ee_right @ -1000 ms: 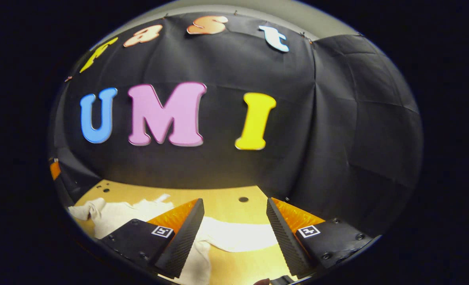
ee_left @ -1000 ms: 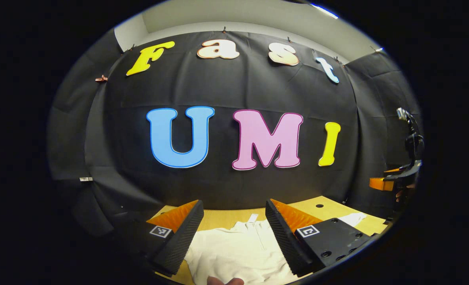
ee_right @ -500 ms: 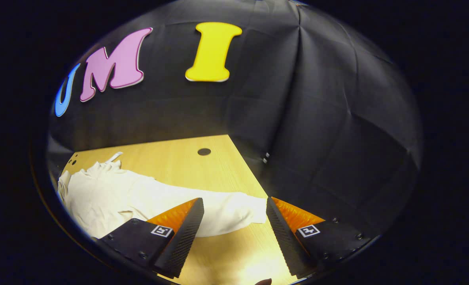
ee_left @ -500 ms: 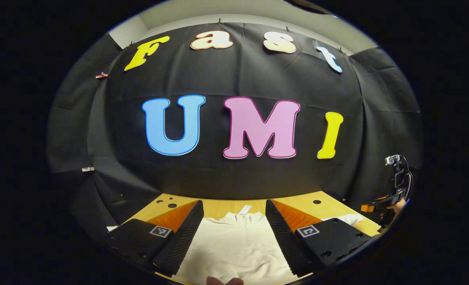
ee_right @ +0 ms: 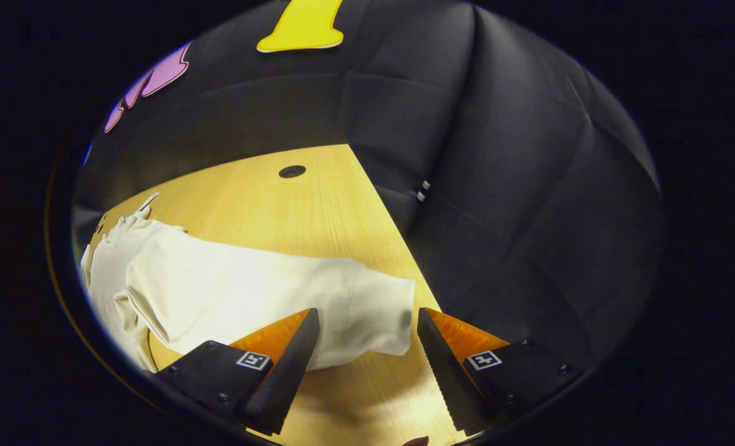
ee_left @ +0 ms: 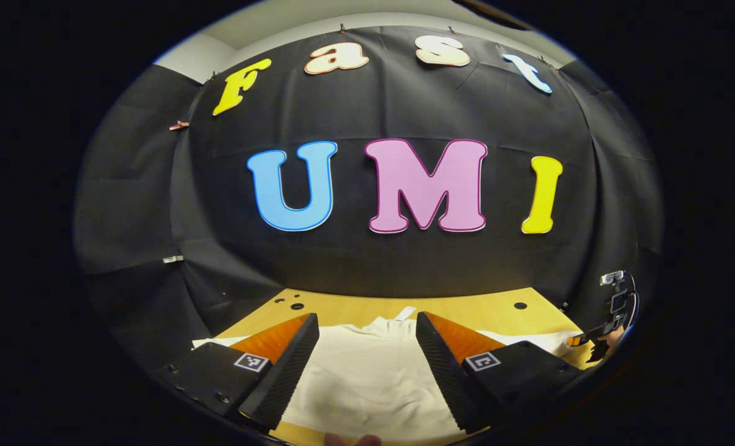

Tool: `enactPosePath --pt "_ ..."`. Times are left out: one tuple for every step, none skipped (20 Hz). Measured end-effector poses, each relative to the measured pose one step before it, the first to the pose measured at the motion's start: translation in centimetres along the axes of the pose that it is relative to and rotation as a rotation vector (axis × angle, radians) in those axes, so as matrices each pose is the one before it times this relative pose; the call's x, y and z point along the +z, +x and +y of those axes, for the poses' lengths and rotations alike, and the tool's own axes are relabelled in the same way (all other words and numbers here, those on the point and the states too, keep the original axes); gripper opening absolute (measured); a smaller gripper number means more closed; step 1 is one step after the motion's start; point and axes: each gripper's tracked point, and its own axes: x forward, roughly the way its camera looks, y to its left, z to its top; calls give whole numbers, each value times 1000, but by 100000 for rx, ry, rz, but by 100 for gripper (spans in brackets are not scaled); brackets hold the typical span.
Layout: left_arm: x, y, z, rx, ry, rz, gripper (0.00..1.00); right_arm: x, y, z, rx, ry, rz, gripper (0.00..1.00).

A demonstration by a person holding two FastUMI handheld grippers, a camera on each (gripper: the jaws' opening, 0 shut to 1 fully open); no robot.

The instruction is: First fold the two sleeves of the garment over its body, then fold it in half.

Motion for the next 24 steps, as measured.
enactPosePath --pt "228 -279 512 2096 1412 -332 99 -568 106 295 2044 -444 1179 98" --pt "105 -134 493 1759 1078 -481 99 423 238 178 1054 1652 -2251 99" --pt "246 -90 383 1293 439 -336 99 -282 -59 -41 1395 3366 859 93" --pt "-1 51 306 813 -205 -41 99 91 156 -72 -532 3938 -1158 93" --pt "-149 65 222 454 -806 563 99 -121 -10 -176 66 1349 -19 80" --pt "-381 144 241 -56 -1254 951 99 62 41 -115 -11 454 -114 50" --pt "-238 225 173 -280 -1302 804 99 -163 -278 30 887 -47 32 19" --pt "-271 208 271 -545 -1079 345 99 -51 -838 419 1470 -792 -243 17" --pt "13 225 364 -555 -446 18 99 502 -696 -123 -652 -1777 -2699 13" --pt "-195 110 434 -785 180 55 99 489 -860 -112 -563 -1572 -2638 13" --pt "33 202 413 -1090 343 -423 99 402 -924 232 -110 -519 -2002 13" --pt "-195 206 576 -1447 108 -483 99 350 -1148 -5 -945 165 -1918 13" --pt "21 328 531 -1723 -139 -360 99 347 -1177 51 -822 1113 -1691 13" --pt "-218 471 640 -2155 -381 -252 99 206 -1500 154 -786 1413 -1469 13" --pt "-161 453 693 -1674 -493 196 99 322 -1401 363 -1216 988 -1580 13" --pt "-253 629 1042 -1714 -776 273 99 315 -1475 435 -1583 242 -1911 13" --pt "16 407 920 -1379 -603 337 99 264 -1498 596 -1460 148 -1468 13" --pt "-51 347 1124 -1563 -365 -60 99 319 -1495 746 -1441 148 -1567 13" --pt "168 363 1144 -1381 470 -312 99 410 -1431 915 -1137 621 -1816 13" --pt "-154 322 1225 -1214 1177 -475 99 445 -1387 1145 -587 899 -1963 13" --pt "79 355 1291 -1580 1442 -712 99 475 -1291 1242 -403 826 -1898 13" --pt "-192 273 1086 -1474 1039 -772 99 500 -1529 1219 -128 683 -1932 13" --pt "-57 230 1132 -1174 667 -749 99 625 -1264 1544 515 422 -1991 13" --pt "-319 190 1074 -866 289 -245 99 669 -1105 1689 515 -123 -2034 12"
